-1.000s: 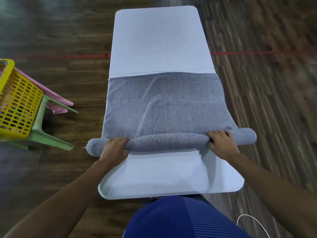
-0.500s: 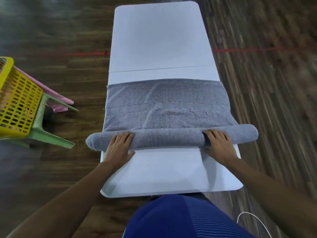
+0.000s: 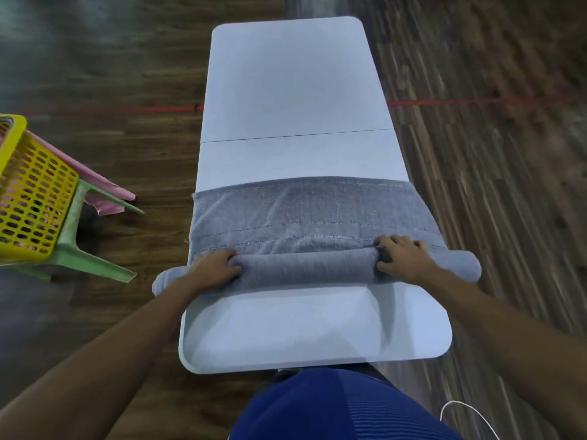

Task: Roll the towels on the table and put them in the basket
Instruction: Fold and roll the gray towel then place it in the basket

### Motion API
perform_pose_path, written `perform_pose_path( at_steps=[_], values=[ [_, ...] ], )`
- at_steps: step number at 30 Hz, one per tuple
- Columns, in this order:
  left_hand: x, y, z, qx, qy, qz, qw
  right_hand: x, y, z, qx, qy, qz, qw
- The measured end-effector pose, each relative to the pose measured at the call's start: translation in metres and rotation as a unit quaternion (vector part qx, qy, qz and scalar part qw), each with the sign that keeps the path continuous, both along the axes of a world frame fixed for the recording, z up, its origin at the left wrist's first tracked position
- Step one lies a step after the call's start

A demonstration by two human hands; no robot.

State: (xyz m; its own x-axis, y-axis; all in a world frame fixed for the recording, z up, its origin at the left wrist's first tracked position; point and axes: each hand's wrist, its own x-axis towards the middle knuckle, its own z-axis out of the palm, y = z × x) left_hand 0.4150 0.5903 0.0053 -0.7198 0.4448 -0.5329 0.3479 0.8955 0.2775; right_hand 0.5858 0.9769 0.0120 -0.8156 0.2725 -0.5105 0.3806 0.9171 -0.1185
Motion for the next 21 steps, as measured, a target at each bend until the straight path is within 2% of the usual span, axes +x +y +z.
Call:
perform_pose_path(
  at_steps=[2, 4, 6, 8, 11, 14, 16, 19, 21],
  values=[
    [0.003, -0.002, -0.005, 0.027, 0.078, 0.019, 0.996, 0.007, -0.003, -0.004, 0.053, 0.099, -0.008, 0.994],
    [0.012, -0.001, -0.011, 0.096, 0.16, 0.025, 0.982, 0.013, -0.009, -0.01, 0.067, 0.176, 0.002, 0.982],
    [0.023, 0.001, -0.015, 0.144, 0.16, 0.006, 0.977, 0.018, -0.015, -0.014, 0.051, 0.195, 0.007, 0.979],
    [0.035, -0.001, -0.018, 0.121, 0.133, -0.021, 0.984, 0.025, -0.017, -0.019, 0.037, 0.177, 0.017, 0.983],
    [0.039, -0.008, -0.021, 0.034, 0.117, -0.091, 0.988, 0.031, -0.015, -0.023, 0.036, 0.135, 0.045, 0.989],
    [0.034, -0.004, -0.013, 0.044, 0.127, -0.083, 0.987, 0.021, -0.011, -0.017, 0.04, 0.115, 0.045, 0.992],
    [0.028, 0.001, -0.005, 0.047, 0.129, -0.07, 0.988, 0.011, -0.007, -0.008, 0.012, 0.07, 0.041, 0.997],
    [0.016, 0.002, 0.004, 0.039, 0.022, -0.047, 0.998, -0.001, 0.004, 0.003, -0.057, -0.051, 0.027, 0.997],
    [0.007, -0.001, 0.003, 0.059, -0.044, -0.018, 0.997, -0.006, 0.009, 0.003, -0.092, -0.084, -0.006, 0.992]
  ],
)
